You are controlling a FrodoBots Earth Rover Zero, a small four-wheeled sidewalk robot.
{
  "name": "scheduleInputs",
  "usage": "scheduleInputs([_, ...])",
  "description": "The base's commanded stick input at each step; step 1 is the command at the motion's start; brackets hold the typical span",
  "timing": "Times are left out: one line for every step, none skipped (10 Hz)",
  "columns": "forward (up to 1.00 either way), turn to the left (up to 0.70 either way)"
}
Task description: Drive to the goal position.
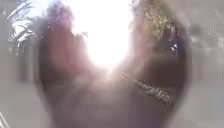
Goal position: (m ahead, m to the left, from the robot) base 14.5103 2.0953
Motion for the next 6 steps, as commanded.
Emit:
scheduleInputs([1.00,0.00])
scheduleInputs([1.00,0.00])
scheduleInputs([1.00,0.00])
scheduleInputs([1.00,0.00])
scheduleInputs([1.00,0.00])
scheduleInputs([1.00,0.00])
